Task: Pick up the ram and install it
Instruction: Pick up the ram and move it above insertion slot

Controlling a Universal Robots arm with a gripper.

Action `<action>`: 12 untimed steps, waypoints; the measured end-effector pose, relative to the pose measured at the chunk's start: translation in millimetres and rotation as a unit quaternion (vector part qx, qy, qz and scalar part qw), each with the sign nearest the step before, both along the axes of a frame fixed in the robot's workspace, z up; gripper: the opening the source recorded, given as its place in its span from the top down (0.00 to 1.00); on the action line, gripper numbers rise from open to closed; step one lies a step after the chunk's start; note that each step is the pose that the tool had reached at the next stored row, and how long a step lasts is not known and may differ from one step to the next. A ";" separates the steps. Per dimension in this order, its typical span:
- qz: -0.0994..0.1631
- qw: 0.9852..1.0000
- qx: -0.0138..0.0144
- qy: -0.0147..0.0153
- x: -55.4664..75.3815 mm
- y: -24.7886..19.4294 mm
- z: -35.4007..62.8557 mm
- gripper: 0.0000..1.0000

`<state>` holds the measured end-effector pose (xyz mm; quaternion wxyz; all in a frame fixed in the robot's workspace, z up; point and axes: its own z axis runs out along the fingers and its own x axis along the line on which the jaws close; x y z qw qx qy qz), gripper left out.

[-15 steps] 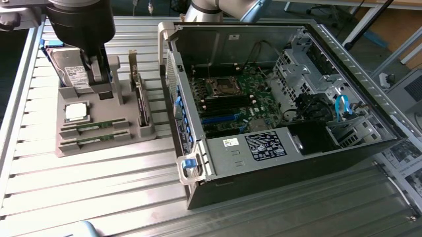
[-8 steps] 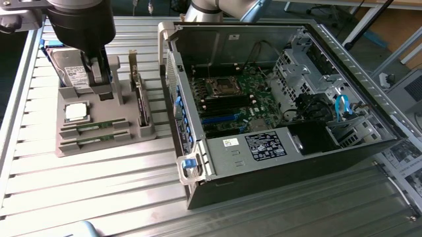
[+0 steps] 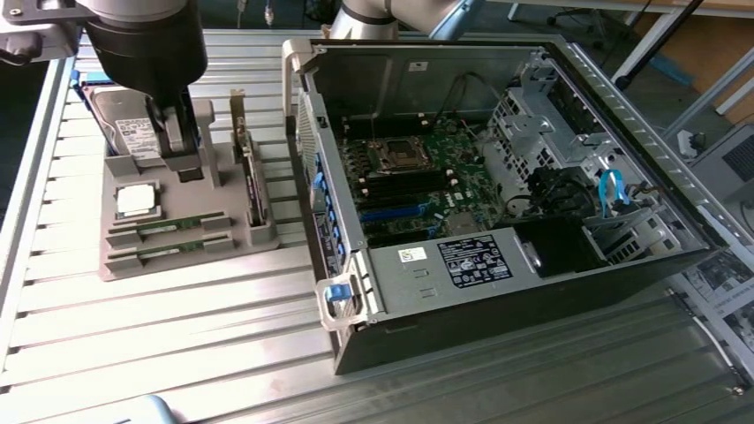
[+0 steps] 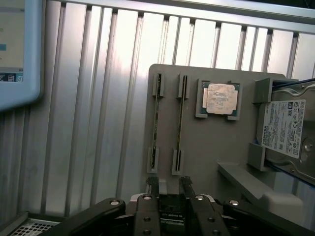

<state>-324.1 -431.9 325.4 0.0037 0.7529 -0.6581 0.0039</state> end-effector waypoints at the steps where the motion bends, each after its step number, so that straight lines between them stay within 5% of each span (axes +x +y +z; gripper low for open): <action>1: 0.000 1.000 0.000 0.000 0.0 0.0 -0.4 0.70; 12: 0.000 1.000 0.000 0.000 0.0 0.0 -4.8 0.70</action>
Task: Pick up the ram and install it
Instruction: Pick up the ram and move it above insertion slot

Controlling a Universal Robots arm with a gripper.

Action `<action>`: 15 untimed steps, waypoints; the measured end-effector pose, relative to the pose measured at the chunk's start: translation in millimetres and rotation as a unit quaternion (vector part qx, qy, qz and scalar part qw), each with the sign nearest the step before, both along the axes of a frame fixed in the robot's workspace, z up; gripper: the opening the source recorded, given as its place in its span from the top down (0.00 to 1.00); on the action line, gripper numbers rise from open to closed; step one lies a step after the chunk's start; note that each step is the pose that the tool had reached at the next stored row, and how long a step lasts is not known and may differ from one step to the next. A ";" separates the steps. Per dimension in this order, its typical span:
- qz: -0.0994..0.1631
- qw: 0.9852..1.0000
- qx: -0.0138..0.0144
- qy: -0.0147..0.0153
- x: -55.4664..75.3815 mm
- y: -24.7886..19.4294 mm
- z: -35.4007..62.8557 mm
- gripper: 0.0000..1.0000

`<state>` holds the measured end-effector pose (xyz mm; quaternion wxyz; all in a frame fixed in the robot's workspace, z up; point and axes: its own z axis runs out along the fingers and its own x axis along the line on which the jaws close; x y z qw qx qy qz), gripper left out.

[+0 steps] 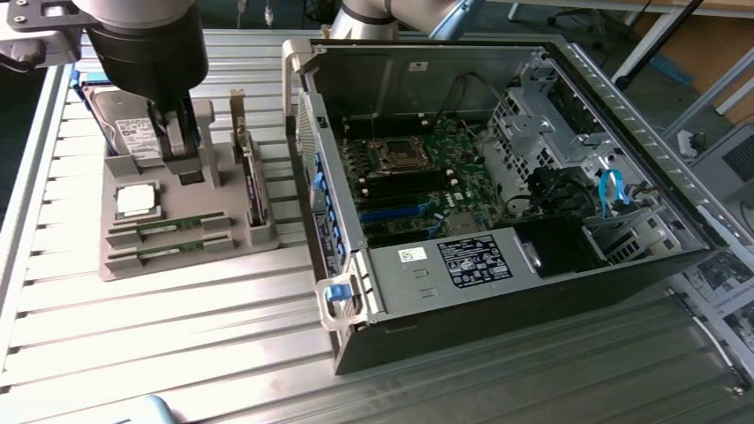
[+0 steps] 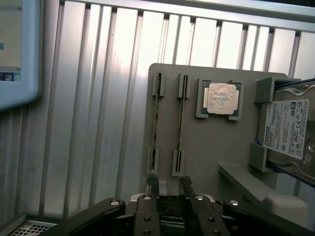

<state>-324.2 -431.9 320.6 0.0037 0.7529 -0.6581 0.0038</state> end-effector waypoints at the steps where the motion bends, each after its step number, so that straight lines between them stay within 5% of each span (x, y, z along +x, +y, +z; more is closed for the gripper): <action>1: 0.000 1.000 0.000 0.000 0.0 0.0 -0.4 0.70; 15: 0.000 1.000 0.000 0.000 0.0 0.0 -5.4 0.70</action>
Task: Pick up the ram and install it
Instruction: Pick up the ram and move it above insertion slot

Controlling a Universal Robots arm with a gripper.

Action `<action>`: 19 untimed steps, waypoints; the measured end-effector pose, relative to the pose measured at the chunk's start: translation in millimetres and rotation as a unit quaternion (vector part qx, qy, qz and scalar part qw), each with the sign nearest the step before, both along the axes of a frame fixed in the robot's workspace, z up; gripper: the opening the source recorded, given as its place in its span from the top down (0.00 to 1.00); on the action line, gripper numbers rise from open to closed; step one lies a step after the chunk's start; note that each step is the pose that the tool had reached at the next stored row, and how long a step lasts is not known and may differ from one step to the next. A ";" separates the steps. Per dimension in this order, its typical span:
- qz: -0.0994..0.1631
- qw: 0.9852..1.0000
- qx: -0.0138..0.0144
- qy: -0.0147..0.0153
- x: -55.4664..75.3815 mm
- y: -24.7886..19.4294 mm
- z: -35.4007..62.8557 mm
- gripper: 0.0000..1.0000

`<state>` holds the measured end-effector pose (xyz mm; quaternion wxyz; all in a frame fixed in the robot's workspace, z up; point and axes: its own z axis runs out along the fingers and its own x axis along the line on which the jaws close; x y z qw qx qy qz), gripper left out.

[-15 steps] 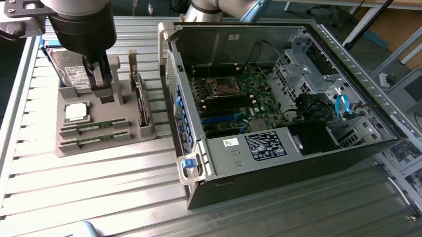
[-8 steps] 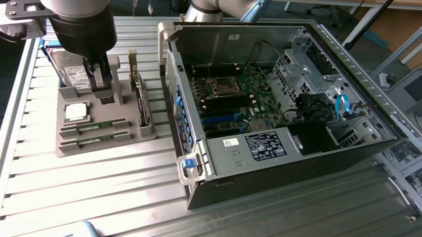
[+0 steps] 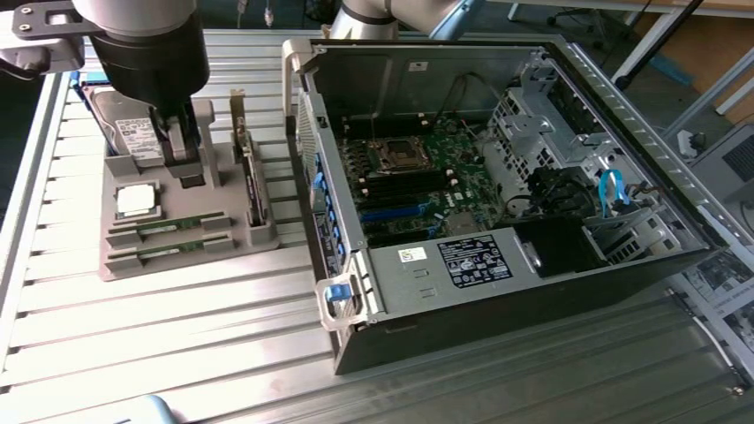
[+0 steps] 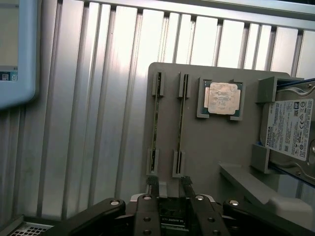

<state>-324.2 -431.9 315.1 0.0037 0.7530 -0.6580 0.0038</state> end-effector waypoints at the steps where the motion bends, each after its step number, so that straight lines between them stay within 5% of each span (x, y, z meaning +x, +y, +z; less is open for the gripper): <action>1: 0.000 1.000 0.000 0.000 0.0 0.0 -0.3 0.70; 19: 0.000 1.000 0.000 0.000 0.0 0.0 -6.8 0.70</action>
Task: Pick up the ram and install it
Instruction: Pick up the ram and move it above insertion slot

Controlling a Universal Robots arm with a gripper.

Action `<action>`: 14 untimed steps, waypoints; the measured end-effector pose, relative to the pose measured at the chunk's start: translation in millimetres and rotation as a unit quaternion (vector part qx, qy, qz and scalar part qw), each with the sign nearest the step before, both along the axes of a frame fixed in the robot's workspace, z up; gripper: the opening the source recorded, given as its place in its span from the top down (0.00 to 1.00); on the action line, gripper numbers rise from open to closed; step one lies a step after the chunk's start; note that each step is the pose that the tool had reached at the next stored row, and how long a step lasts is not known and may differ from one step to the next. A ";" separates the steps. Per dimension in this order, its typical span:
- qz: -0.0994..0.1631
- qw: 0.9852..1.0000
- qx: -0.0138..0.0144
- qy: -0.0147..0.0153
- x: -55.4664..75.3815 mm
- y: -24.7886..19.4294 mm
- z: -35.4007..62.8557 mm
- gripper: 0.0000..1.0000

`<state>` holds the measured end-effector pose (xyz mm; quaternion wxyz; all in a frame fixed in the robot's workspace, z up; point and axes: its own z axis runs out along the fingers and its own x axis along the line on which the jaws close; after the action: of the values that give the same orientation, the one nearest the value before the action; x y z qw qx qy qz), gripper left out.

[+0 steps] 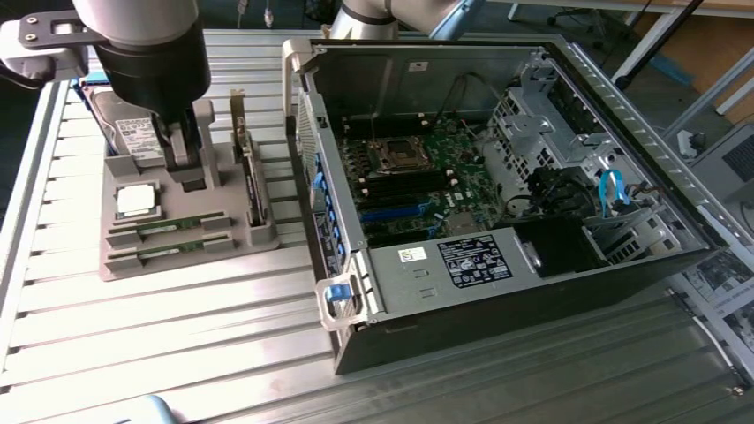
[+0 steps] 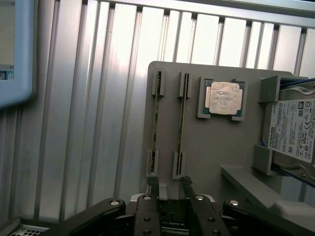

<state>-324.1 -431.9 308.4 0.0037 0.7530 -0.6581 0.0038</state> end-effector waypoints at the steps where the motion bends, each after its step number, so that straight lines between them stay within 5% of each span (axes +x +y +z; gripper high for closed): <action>1: 0.000 1.000 0.000 0.000 0.0 0.0 -0.3 0.70; 14: 0.000 1.000 0.000 0.000 0.0 0.0 -4.6 0.70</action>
<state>-324.2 -431.9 303.8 0.0037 0.7529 -0.6581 0.0038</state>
